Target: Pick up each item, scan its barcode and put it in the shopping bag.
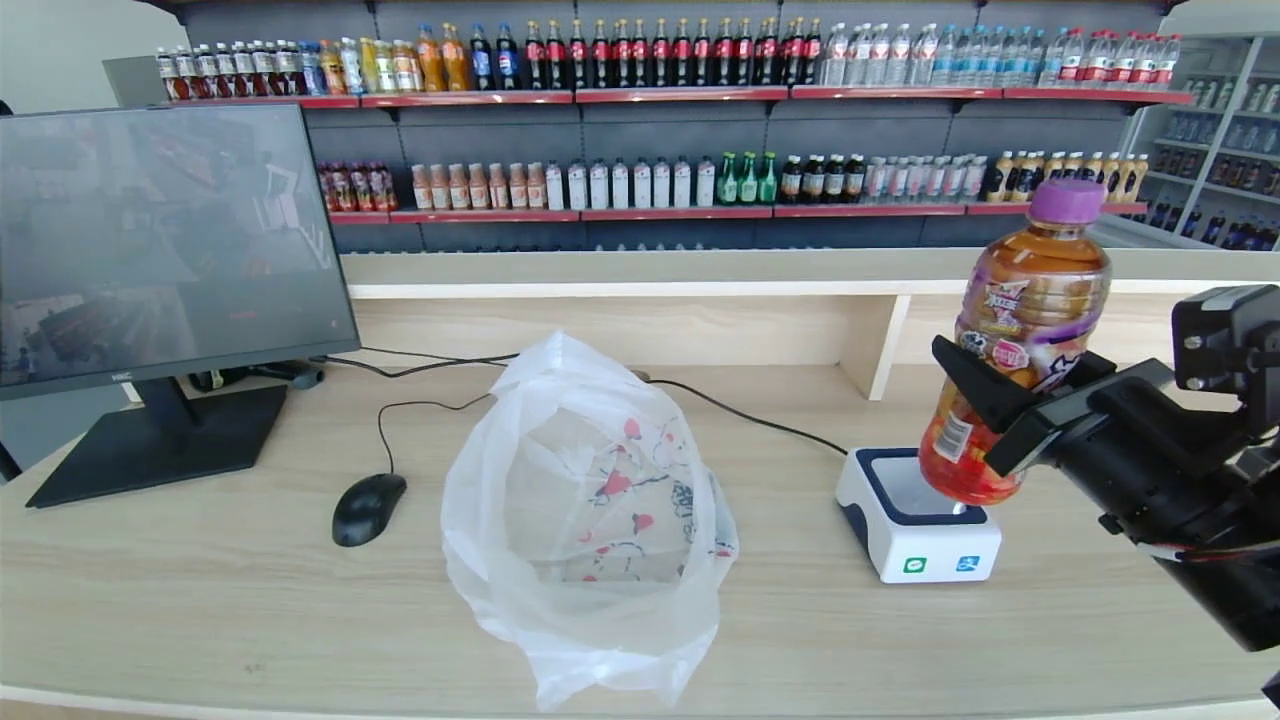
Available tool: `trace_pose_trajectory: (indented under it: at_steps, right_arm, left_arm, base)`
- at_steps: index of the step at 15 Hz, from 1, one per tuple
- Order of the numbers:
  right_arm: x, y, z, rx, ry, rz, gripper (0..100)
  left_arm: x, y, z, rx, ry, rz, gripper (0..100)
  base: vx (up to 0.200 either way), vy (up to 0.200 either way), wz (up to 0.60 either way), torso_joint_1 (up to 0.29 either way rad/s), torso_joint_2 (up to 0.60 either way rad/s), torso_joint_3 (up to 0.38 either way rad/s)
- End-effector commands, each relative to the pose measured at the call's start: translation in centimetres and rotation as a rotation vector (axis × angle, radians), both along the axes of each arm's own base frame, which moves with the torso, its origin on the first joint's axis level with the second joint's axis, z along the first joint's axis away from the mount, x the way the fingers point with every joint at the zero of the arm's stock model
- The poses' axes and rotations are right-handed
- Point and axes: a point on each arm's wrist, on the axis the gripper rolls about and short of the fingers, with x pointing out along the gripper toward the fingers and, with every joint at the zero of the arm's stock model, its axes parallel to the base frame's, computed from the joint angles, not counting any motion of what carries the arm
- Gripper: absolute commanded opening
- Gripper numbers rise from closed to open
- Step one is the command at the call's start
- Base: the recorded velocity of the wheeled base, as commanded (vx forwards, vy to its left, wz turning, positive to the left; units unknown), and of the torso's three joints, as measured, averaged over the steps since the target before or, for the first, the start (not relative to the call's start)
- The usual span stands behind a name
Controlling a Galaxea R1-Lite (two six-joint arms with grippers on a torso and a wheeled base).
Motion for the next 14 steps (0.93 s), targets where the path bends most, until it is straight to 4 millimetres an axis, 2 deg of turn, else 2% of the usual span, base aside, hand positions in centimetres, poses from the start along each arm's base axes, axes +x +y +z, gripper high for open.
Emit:
trace_pose_trajectory:
  at_steps: [1,9,14]
  right_arm:
    - [0.1,-0.1,0.1,0.002,-0.006,-0.005,0]
    - [0.8,0.2,0.0,-0.014,-0.012,0.009,0]
    - [1.5,0.6,-0.7,-0.179,-0.046,-0.001,0]
  left_arm:
    - [0.0,0.0,0.0,0.0,-0.001,0.0,0]
    - [0.0,0.0,0.0,0.003,-0.001,0.0,0]
    - [0.0,0.0,0.0,0.003,0.0,0.0,0]
  base:
    - [0.0,0.0,0.0,0.0,0.0,0.0]
    - [0.0,0.0,0.0,0.0,0.0,0.0]
    - [0.0,0.0,0.0,0.0,0.0,0.0]
